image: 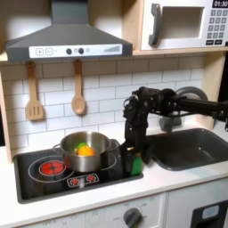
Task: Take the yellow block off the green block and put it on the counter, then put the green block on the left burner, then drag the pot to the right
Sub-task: 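Put the green block on the left burner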
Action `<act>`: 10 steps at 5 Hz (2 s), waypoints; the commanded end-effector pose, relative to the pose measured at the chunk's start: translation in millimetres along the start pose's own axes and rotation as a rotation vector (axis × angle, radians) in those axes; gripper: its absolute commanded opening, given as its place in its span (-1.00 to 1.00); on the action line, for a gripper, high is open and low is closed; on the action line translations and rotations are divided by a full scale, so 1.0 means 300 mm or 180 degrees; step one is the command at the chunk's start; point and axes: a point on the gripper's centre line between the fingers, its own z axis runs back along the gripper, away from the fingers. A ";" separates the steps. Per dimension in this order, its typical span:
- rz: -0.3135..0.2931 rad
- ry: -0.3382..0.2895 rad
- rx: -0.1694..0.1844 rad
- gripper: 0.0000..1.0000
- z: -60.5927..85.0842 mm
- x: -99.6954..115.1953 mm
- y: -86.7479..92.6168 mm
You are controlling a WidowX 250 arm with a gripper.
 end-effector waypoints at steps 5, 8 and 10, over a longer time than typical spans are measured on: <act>0.0020 0.0022 -0.0047 -1.00 0.015 0.010 0.000; 0.0135 0.0022 -0.0166 -1.00 0.085 -0.003 0.027; 0.0451 -0.0008 -0.0073 -1.00 0.095 -0.012 0.123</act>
